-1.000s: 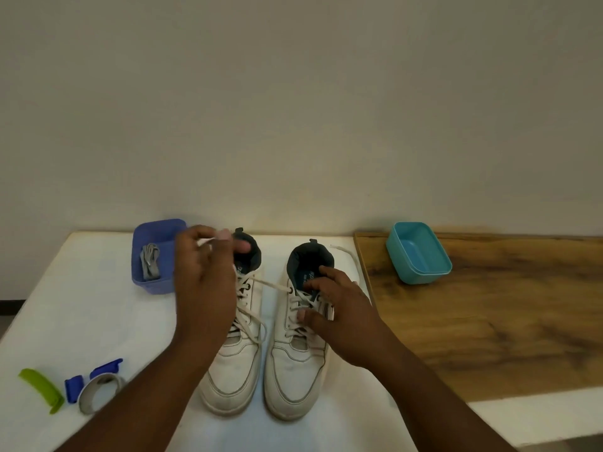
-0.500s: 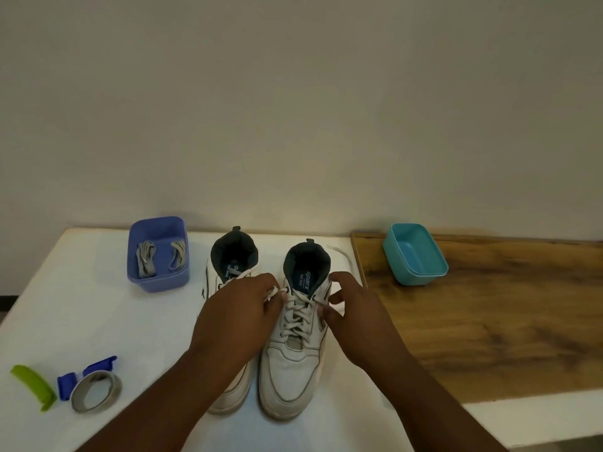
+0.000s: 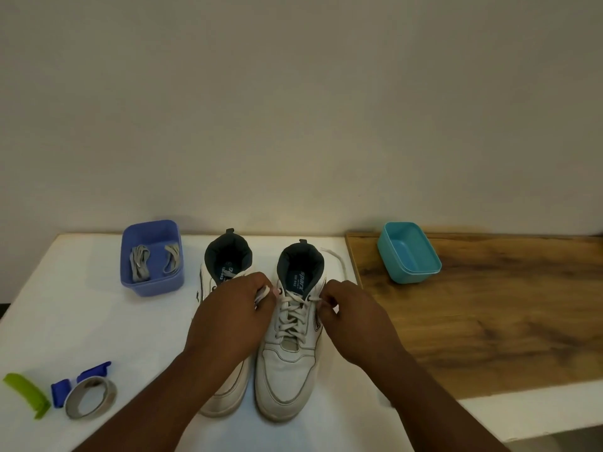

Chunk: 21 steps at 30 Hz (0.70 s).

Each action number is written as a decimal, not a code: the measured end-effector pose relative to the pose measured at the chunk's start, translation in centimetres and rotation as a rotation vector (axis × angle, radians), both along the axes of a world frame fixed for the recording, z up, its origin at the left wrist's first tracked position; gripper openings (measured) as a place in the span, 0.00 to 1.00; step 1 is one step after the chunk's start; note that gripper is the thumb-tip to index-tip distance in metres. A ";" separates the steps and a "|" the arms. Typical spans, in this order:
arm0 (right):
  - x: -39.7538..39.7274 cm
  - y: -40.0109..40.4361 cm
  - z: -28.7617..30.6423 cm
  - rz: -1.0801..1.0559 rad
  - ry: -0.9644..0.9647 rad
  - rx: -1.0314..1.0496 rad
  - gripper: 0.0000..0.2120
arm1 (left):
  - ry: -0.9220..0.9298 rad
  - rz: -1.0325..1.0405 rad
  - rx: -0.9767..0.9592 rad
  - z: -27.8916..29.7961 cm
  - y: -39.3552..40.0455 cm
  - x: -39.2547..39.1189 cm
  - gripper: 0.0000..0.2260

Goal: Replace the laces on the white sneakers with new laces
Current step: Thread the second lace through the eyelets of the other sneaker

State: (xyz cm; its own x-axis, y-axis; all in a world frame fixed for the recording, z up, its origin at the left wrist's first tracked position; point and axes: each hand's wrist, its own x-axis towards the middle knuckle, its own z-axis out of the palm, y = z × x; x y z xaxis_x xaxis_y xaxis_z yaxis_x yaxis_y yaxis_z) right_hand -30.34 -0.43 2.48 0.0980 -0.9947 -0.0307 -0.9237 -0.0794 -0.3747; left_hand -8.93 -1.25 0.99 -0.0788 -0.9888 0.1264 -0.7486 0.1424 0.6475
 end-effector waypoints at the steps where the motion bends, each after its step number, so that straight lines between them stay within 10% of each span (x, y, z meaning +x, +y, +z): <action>1: -0.1 -0.1 0.1 -0.031 -0.010 -0.011 0.08 | 0.022 0.027 -0.007 -0.1 0.0 0.1 0.08; 7: 0.2 -0.4 0.2 -0.106 -0.091 -0.041 0.08 | -0.110 0.103 -0.107 1.4 0.5 -0.5 0.06; 12: -0.1 -0.6 2.9 -0.334 -0.676 -0.119 0.03 | -0.170 0.026 -0.078 2.6 0.7 -0.4 0.19; 18: 1.4 0.4 6.4 -0.330 -0.980 -0.472 0.05 | 0.318 -0.306 0.450 5.8 2.5 -1.1 0.14; 21: 3.3 2.0 8.3 -0.026 -0.818 -0.514 0.11 | 0.329 -0.568 0.775 7.5 3.8 -0.3 0.06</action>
State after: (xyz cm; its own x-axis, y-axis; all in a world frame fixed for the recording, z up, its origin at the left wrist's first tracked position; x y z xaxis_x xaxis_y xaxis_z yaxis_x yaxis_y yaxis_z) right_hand -27.00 1.57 10.80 -0.1269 -0.8698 0.4768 -0.3960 -0.3963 -0.8283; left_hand -9.21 2.54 8.54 -0.6393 -0.6352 -0.4334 -0.4688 -0.1249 0.8745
